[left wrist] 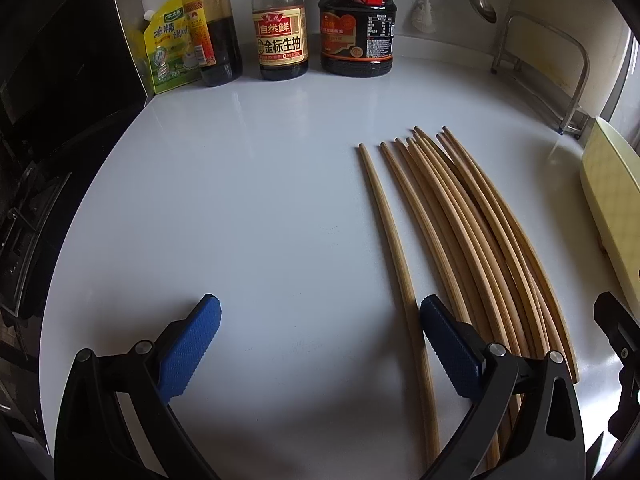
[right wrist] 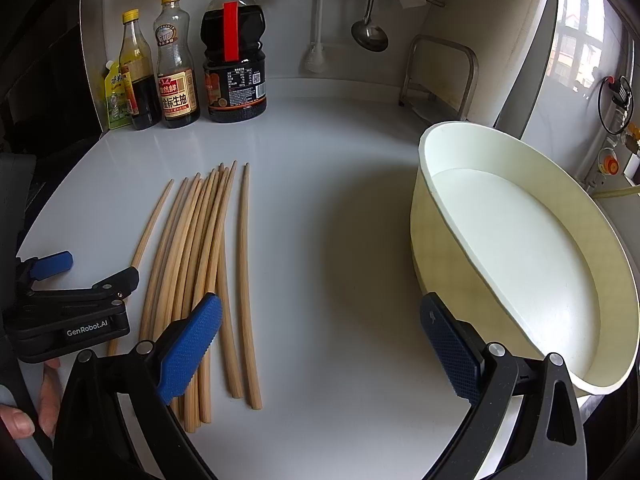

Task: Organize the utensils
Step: 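Move both open grippers down toward the wooden chopstick pile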

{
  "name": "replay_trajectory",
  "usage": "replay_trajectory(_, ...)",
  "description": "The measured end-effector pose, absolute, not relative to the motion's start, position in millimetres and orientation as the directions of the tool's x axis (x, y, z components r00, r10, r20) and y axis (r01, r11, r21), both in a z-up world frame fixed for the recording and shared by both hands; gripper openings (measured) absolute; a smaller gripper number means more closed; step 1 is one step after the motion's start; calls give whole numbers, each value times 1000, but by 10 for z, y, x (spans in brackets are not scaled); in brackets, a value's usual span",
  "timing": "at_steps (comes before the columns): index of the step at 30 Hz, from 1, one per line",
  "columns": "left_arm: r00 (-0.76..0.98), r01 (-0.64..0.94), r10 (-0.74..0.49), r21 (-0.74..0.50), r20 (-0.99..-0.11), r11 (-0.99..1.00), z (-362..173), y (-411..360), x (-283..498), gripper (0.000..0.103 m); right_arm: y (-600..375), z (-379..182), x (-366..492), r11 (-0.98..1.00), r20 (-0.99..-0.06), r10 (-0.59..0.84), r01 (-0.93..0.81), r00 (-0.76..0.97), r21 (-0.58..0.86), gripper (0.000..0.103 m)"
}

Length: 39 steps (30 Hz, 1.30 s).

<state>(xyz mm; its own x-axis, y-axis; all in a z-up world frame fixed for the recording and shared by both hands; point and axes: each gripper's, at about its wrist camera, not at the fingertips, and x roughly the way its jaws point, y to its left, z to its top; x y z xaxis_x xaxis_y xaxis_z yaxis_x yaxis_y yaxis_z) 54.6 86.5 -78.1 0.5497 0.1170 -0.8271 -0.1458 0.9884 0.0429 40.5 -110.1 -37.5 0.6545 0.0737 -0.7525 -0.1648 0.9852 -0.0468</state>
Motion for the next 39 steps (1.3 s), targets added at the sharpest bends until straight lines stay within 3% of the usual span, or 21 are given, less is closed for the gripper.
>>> replay_trajectory(21, 548, -131, 91, 22, -832, 991, -785, 1082, 575, 98, -773, -607, 661, 952, -765, -90, -170, 638, -254, 95)
replay_trajectory(34, 548, -125, 87, 21, -832, 992, -786, 1088, 579, 98, -683, -656, 677, 935, -756, -88, -207, 649, -287, 93)
replay_trajectory(39, 548, -126, 85, 19, -832, 992, -789, 1086, 578, 98, -614, -654, 659, 924, -752, -72, -240, 656, -298, 80)
